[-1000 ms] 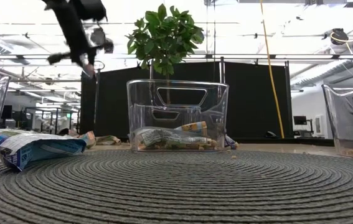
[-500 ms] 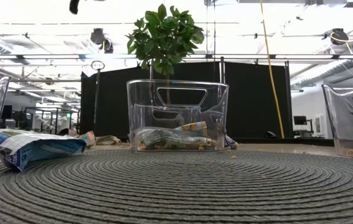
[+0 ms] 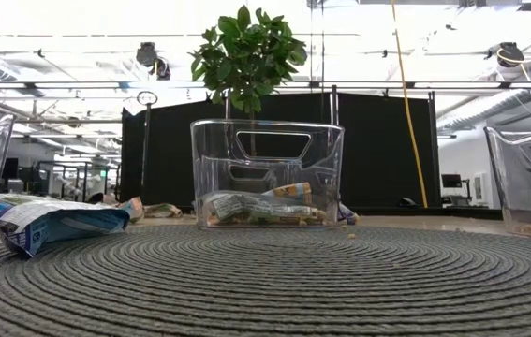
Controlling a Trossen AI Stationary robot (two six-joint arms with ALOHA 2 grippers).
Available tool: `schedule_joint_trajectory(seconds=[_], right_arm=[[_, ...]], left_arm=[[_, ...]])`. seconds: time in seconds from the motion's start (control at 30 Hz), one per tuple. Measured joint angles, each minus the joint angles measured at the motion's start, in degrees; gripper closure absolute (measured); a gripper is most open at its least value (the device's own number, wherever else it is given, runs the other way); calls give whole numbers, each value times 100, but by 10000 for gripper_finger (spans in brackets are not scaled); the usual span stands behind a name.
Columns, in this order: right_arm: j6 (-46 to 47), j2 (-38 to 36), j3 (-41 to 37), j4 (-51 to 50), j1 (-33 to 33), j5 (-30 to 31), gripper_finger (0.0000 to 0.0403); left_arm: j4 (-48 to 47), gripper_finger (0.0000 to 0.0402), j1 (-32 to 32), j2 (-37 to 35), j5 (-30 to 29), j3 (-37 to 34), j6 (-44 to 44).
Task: Pick and place Granola Bars by type
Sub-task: Put the top red granola bar into the right transparent bin
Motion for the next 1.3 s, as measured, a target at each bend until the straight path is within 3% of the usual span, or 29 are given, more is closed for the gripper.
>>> schedule_joint_trajectory(seconds=[0.5, 1.3], right_arm=[[66, 298, 0, 132, 133, 525, 151], [262, 395, 0, -199, 219, 594, 151]], left_arm=[[573, 387, -1510, 976, -228, 0, 772], [981, 388, -1536, 1381, -696, 153, 856]])
